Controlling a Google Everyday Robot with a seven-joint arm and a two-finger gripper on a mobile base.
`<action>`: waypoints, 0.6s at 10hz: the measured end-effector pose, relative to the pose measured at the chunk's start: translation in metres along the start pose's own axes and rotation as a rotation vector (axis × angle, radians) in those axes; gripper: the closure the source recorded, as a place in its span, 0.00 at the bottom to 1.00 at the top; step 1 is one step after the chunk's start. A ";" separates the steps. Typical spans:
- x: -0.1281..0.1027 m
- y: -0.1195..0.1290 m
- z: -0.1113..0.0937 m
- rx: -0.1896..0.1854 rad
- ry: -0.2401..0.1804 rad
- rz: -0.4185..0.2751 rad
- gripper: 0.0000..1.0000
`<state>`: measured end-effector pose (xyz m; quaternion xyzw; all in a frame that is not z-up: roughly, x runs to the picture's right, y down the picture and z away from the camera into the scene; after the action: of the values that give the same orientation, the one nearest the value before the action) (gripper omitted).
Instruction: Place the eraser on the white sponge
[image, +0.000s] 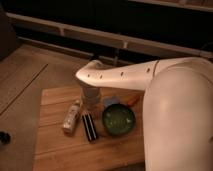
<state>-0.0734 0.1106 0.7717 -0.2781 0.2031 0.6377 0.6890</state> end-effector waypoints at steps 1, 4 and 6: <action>0.000 0.000 0.000 -0.001 -0.001 0.000 0.35; -0.001 0.000 0.000 0.001 -0.002 -0.003 0.35; 0.006 0.007 0.015 0.003 0.016 -0.044 0.35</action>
<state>-0.0805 0.1248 0.7786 -0.2865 0.2037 0.6199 0.7015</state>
